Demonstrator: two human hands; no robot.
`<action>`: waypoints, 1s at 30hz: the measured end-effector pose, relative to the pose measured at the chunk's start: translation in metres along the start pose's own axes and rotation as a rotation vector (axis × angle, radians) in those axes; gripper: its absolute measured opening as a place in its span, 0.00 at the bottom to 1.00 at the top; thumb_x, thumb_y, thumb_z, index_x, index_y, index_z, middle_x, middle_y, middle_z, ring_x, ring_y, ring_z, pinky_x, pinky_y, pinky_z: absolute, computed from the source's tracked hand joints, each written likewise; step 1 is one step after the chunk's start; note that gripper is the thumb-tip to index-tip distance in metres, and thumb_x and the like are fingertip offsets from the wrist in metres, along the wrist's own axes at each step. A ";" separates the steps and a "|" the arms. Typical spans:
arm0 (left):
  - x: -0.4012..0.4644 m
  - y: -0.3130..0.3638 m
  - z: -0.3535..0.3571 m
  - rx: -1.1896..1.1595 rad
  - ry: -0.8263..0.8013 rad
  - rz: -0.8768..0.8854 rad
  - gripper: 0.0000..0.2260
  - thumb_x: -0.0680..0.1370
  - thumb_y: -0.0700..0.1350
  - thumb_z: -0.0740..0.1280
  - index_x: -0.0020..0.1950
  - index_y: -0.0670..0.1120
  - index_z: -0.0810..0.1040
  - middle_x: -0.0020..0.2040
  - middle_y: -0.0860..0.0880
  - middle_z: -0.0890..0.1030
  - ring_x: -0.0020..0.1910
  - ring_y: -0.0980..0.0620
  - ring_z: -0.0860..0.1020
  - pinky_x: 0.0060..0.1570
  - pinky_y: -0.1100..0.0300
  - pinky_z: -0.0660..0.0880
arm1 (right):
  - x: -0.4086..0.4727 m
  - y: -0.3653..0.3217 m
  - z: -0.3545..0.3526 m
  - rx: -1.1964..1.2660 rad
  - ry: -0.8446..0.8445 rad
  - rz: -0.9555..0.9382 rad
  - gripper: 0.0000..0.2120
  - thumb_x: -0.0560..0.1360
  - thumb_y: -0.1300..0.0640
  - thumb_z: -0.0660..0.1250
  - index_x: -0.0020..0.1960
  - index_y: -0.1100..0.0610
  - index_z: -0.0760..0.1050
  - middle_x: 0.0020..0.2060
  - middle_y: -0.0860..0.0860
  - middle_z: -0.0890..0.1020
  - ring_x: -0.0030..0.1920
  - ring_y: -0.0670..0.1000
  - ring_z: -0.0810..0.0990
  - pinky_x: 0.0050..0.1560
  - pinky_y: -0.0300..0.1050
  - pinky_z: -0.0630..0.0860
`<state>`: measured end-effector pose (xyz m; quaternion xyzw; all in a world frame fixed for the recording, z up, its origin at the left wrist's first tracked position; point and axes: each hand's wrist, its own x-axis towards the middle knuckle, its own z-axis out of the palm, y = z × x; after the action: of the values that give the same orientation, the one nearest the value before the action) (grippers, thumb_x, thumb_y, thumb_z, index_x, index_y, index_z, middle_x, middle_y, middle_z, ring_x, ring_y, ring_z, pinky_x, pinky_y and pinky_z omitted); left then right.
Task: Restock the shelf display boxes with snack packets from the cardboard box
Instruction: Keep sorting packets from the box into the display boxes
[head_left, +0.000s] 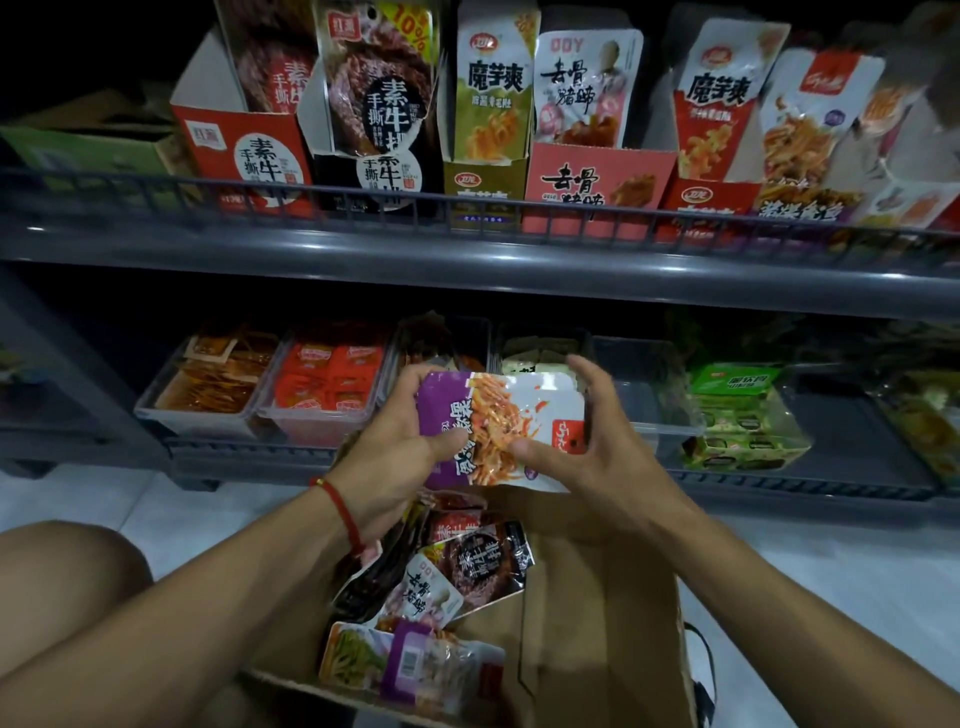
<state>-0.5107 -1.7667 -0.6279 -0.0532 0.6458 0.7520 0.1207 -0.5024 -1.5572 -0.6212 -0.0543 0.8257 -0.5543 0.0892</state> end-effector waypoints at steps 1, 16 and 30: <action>0.000 0.001 0.000 -0.004 -0.027 0.004 0.22 0.80 0.27 0.64 0.66 0.49 0.70 0.57 0.43 0.84 0.54 0.46 0.84 0.48 0.46 0.84 | 0.000 0.001 -0.001 0.081 -0.016 0.019 0.46 0.65 0.43 0.76 0.76 0.43 0.56 0.62 0.44 0.76 0.54 0.41 0.82 0.50 0.38 0.82; -0.004 0.019 0.016 0.297 -0.083 0.334 0.18 0.82 0.35 0.66 0.60 0.55 0.65 0.58 0.46 0.75 0.49 0.47 0.84 0.39 0.47 0.85 | 0.006 -0.013 -0.016 0.333 0.014 0.086 0.26 0.75 0.54 0.75 0.69 0.51 0.69 0.58 0.53 0.83 0.55 0.52 0.85 0.46 0.51 0.84; -0.003 0.066 0.075 0.235 -0.069 0.439 0.16 0.80 0.38 0.68 0.60 0.54 0.66 0.58 0.42 0.78 0.47 0.47 0.85 0.44 0.45 0.84 | -0.007 -0.064 -0.092 0.207 0.137 -0.084 0.27 0.69 0.60 0.79 0.65 0.50 0.75 0.54 0.52 0.86 0.53 0.55 0.86 0.48 0.55 0.85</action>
<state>-0.5184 -1.7019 -0.5524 0.1288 0.7205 0.6811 -0.0183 -0.5152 -1.4967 -0.5273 -0.0414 0.7652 -0.6423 0.0145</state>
